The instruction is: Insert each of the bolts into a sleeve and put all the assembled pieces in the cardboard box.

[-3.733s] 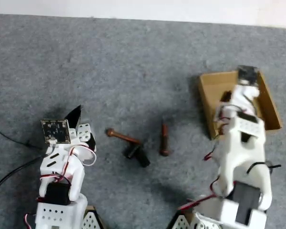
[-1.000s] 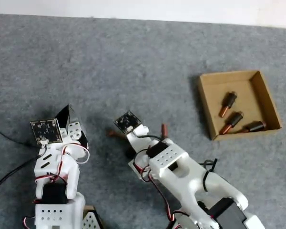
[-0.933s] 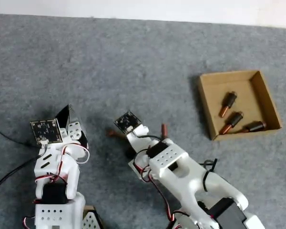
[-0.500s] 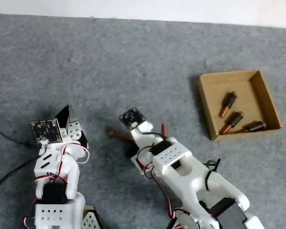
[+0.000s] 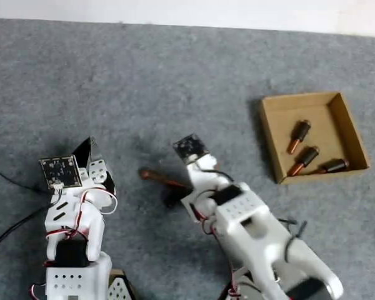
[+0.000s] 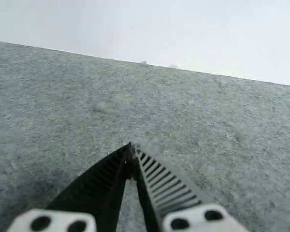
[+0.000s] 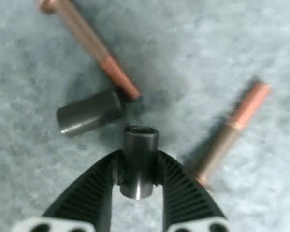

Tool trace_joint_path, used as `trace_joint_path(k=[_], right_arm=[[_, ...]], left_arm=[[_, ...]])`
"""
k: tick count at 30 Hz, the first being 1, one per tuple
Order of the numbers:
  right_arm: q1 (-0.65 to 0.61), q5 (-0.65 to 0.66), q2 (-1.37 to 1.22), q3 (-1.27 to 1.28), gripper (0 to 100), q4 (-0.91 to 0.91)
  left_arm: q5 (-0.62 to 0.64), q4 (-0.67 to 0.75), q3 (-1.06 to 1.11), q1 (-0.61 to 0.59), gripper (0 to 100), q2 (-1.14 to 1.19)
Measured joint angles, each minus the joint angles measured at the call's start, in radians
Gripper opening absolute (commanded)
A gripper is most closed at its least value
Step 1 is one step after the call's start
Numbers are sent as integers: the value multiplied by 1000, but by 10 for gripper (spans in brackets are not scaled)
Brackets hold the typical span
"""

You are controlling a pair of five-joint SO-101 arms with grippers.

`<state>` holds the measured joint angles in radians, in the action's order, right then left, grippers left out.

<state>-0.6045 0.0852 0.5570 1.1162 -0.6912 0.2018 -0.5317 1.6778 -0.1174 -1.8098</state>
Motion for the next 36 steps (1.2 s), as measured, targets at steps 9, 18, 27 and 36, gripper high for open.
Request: trace_joint_path(k=[9, 18, 27, 36], right_arm=[[137, 0, 520, 259, 4, 83], [180, 21, 1010, 508, 5, 132], [184, 92, 1158, 557, 5, 135], [184, 95, 1158, 559, 5, 135]], left_arm=[[0, 0, 0, 0, 7, 0], [0, 0, 0, 164, 7, 0], [38, -28, -8, 210, 7, 74], [52, -31, -230, 328, 24, 644]])
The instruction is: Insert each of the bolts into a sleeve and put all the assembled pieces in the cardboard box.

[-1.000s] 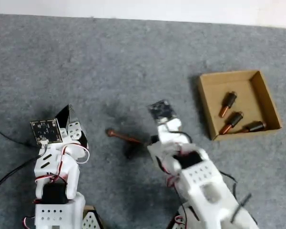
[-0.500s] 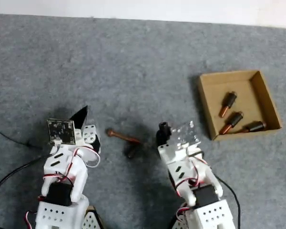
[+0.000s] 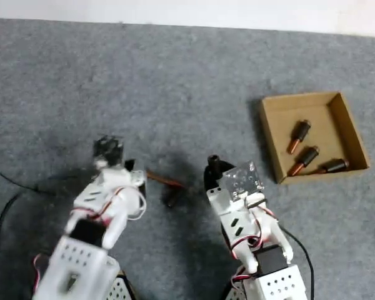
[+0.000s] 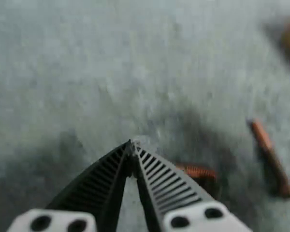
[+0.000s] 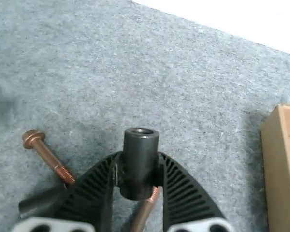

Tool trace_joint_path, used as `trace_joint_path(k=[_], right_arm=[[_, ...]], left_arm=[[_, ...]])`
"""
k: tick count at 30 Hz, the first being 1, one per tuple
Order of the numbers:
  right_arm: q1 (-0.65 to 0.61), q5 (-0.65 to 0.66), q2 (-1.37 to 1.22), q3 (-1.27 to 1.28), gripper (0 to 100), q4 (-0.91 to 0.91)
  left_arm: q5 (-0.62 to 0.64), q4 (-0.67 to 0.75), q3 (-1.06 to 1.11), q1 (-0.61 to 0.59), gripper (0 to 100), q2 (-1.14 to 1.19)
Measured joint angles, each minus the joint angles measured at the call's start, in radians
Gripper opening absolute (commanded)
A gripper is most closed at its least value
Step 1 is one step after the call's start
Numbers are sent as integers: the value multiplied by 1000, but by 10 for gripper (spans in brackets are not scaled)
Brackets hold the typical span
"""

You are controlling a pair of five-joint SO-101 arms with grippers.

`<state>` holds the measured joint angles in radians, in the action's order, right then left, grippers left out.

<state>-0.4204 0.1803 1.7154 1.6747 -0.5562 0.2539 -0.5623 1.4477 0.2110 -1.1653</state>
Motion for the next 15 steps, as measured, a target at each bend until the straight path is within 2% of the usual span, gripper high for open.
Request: trace_joint_path(k=[3, 6, 8, 10, 15], right_arm=[[0, 5, 0, 0, 5, 0], [0, 5, 0, 0, 5, 0], [0, 5, 0, 0, 5, 0], [0, 5, 0, 0, 5, 0], [0, 5, 0, 0, 5, 0]], left_arm=[[84, 0, -81, 43, 149, 216], [247, 0, -132, 64, 322, 330], [344, 0, -140, 66, 393, 367], [388, 0, -144, 68, 389, 391], [413, 0, -183, 72, 255, 463]])
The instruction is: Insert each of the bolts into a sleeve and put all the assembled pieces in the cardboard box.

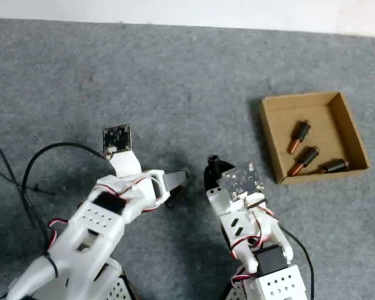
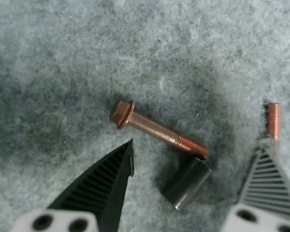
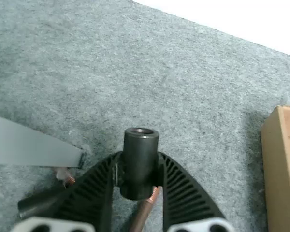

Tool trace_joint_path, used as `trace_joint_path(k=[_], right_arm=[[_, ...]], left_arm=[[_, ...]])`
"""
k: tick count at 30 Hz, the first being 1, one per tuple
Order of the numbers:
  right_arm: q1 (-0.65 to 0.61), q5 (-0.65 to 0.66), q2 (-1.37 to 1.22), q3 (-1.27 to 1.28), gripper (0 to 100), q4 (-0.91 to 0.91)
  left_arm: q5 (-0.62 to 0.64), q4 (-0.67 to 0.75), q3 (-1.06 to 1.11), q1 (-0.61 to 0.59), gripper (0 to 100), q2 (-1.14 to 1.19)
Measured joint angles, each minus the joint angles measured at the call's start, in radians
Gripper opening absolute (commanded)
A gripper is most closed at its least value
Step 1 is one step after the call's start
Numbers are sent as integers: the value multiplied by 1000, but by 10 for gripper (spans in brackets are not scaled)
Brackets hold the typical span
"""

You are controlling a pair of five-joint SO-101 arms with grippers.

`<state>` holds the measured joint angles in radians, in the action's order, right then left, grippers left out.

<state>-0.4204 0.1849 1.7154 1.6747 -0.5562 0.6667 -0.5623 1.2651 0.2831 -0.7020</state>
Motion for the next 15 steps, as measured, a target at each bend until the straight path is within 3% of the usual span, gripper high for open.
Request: trace_joint_path(k=[15], right_arm=[[0, 0, 0, 0, 5, 0]], left_arm=[[46, 0, -193, -2, 271, 397]])
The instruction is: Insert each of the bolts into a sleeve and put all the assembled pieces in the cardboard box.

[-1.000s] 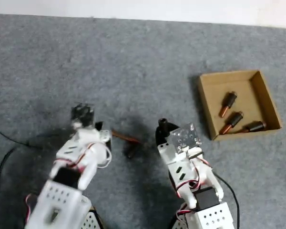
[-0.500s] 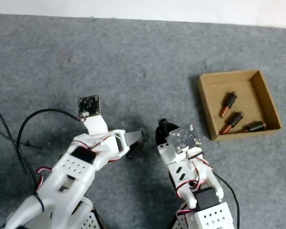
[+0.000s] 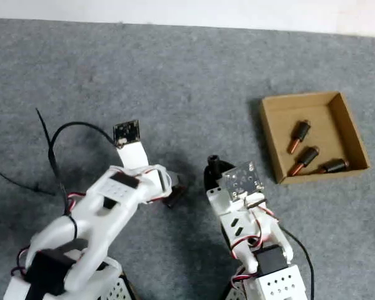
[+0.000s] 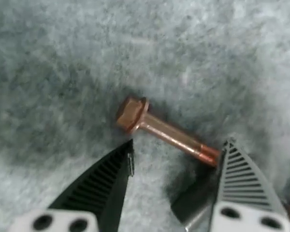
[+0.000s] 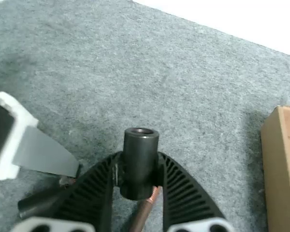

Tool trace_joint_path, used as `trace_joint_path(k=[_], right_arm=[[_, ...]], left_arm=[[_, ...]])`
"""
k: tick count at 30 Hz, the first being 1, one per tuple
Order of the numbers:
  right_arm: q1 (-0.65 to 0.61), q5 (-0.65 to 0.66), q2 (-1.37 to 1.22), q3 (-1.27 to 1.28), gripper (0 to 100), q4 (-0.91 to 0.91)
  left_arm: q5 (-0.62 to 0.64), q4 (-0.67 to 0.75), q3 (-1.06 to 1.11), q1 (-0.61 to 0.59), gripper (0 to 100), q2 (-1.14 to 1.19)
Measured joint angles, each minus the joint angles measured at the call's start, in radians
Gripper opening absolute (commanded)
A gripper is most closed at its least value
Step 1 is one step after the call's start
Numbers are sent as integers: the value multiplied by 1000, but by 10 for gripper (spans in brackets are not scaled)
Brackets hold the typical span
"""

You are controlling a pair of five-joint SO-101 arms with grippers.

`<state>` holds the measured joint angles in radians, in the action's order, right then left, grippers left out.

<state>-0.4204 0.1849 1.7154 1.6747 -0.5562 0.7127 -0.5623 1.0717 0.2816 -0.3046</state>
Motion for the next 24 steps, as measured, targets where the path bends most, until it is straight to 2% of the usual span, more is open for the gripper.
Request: trace_joint_path(k=[10, 17, 20, 24], right_arm=[[0, 0, 0, 0, 5, 0], [0, 0, 0, 0, 5, 0], [0, 0, 0, 0, 5, 0], [0, 0, 0, 0, 5, 0]], left_arm=[[5, -5, -144, -34, 270, 187], [6, -5, -169, -37, 268, 227], [6, -5, -169, -37, 204, 227], [6, -6, -169, -37, 29, 227]])
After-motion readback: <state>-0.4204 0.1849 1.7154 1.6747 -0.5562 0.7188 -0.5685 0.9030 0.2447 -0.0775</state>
